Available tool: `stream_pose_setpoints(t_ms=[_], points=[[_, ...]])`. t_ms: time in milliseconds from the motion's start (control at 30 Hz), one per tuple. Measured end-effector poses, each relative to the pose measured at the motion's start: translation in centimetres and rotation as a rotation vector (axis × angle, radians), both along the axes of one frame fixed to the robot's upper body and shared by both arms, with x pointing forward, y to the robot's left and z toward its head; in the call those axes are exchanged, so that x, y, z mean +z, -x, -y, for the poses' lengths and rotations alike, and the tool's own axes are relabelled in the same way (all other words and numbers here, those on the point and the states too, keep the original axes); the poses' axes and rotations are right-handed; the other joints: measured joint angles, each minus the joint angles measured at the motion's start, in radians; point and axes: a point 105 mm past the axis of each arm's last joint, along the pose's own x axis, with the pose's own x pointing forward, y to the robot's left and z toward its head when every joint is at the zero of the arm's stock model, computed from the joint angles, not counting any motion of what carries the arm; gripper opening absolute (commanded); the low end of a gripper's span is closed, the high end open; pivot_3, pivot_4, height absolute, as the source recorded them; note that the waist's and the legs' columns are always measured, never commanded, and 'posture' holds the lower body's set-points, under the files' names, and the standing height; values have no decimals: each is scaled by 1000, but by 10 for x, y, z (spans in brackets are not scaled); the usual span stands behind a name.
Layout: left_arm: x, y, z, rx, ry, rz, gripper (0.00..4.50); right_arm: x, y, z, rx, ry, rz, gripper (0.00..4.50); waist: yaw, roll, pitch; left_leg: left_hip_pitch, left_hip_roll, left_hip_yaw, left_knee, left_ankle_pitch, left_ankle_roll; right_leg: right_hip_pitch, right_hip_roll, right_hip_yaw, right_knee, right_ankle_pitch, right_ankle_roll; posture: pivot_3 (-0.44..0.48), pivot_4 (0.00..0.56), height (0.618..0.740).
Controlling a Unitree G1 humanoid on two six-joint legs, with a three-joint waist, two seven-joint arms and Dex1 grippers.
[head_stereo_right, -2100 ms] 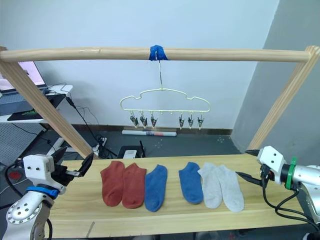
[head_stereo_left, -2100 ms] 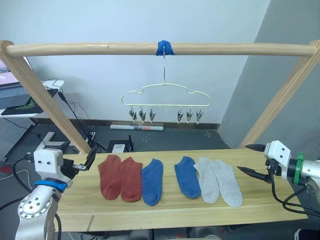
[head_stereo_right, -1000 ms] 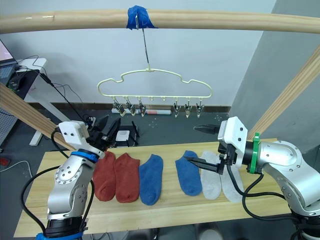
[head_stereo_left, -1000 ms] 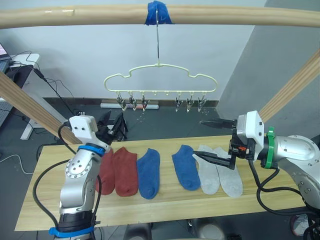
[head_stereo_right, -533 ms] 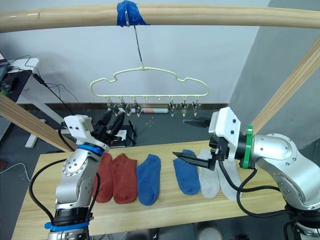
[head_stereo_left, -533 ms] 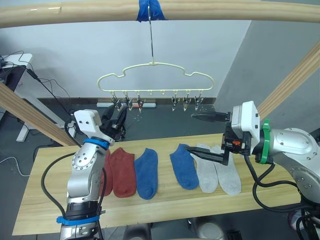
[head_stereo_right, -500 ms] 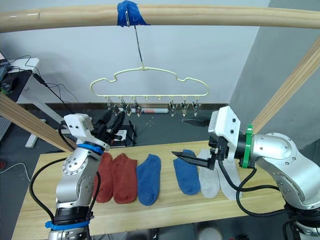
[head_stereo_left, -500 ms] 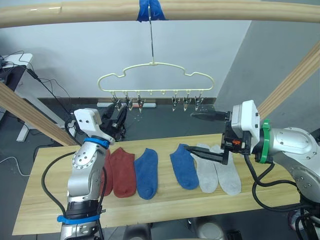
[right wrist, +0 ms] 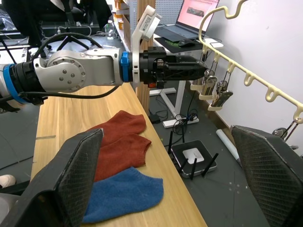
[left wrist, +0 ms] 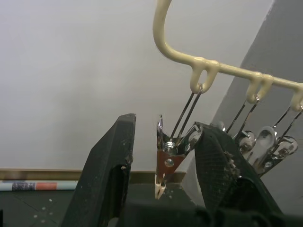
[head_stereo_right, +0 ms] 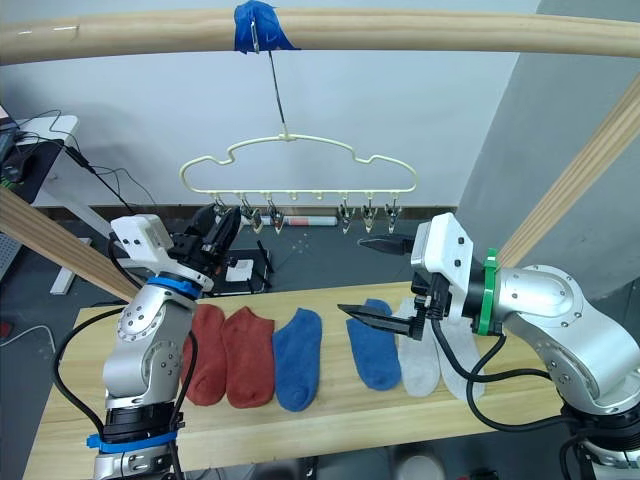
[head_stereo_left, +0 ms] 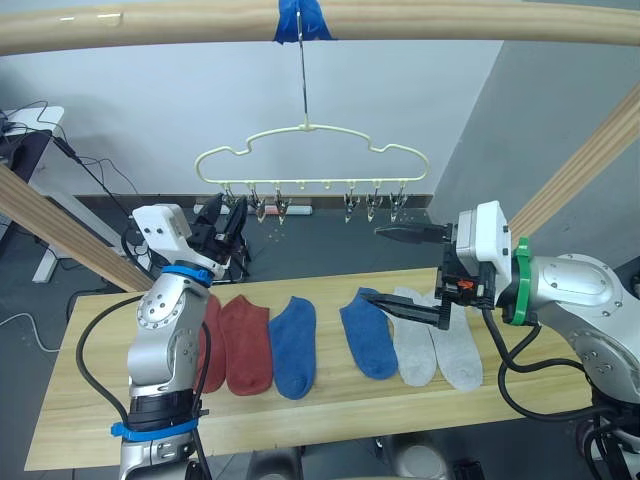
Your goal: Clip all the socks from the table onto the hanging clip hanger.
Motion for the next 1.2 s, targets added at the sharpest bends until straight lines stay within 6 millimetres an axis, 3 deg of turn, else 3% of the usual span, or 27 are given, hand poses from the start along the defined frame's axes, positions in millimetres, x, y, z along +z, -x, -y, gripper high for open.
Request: stream_pose_setpoints(t_ms=[733,833,933,1200], points=[[-2,0,-2,15,-83,-12,2075,0,-1,-3,3,-15,0,4500,1,0,0,0,0,0,0,0,0,0,0,0,0,0,0,-283,246,740],[-1,0,-2,13,-84,-12,1565,0,-1,-3,3,-16,0,4500,1,0,0,0,0,0,0,0,0,0,0,0,0,0,0,-283,247,740],[-1,0,-2,9,-85,-11,715,1,-1,-3,3,-17,1,4500,1,0,0,0,0,0,0,0,0,0,0,0,0,0,0,-284,247,740],[-1,0,0,-4,-89,-10,641,1,-1,-3,3,-15,0,4500,1,0,0,0,0,0,0,0,0,0,0,0,0,0,0,-285,248,740]])
